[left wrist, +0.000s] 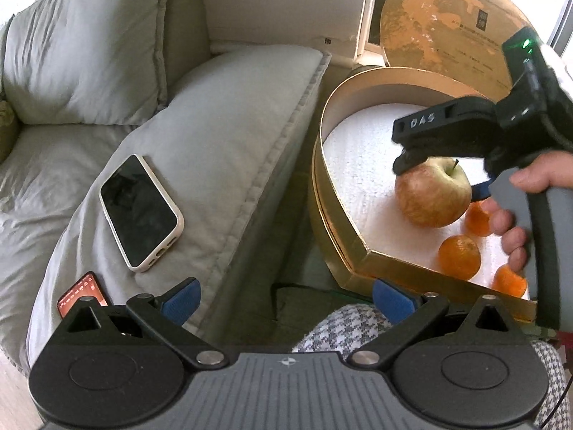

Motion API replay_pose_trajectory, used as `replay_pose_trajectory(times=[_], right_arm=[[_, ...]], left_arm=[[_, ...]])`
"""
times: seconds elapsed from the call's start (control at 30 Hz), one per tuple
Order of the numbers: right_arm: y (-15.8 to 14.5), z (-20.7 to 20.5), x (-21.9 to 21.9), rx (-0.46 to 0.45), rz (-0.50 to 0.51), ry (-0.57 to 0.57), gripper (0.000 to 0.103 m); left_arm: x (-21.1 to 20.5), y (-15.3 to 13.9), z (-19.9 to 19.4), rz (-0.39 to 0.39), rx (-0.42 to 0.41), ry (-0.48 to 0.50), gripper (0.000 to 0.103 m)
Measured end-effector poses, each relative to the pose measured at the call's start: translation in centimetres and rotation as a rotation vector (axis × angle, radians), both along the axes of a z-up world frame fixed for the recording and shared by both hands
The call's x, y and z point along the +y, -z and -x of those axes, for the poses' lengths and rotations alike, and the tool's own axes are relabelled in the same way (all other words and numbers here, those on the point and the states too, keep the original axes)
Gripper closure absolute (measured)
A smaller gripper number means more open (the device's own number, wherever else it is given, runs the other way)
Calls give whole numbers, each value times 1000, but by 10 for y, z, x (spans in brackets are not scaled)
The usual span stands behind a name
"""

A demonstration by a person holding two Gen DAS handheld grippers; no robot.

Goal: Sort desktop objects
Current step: 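Lift the apple with the right gripper over the box and lower it onto the foam, then open the right gripper to release the apple beside the mandarins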

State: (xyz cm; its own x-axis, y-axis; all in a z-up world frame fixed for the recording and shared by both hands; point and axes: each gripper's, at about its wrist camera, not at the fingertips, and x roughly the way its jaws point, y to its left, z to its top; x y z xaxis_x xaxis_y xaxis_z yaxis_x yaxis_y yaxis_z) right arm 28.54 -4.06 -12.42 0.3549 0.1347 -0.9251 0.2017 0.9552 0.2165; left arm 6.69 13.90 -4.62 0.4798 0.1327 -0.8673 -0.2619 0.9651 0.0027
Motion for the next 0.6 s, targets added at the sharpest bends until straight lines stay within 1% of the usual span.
replay_pose_trajectory(times=[0.1,0.2,0.37,0.47,0.53,0.6], right_arm=[[-20,6,-5,-31,14,2,13],[-48,21,-14,-85,9,13,13],[-90,71,-41,-169,-63,48,11],[-96,101,-57,-180,-76,66,11],[-99,121,-68,-173,-85,87,11],[-101,138,-78,-160,-102,113,11]], left_arm=[[-6,-5,2,-10,-14,12,0],[-14,-11,5,-19,-29,32,0],[-31,-19,10,-36,-47,75,0],[-41,-24,14,-47,-53,100,0],[-48,-26,16,-56,-60,162,0],[-56,-29,20,-68,-67,182,0]])
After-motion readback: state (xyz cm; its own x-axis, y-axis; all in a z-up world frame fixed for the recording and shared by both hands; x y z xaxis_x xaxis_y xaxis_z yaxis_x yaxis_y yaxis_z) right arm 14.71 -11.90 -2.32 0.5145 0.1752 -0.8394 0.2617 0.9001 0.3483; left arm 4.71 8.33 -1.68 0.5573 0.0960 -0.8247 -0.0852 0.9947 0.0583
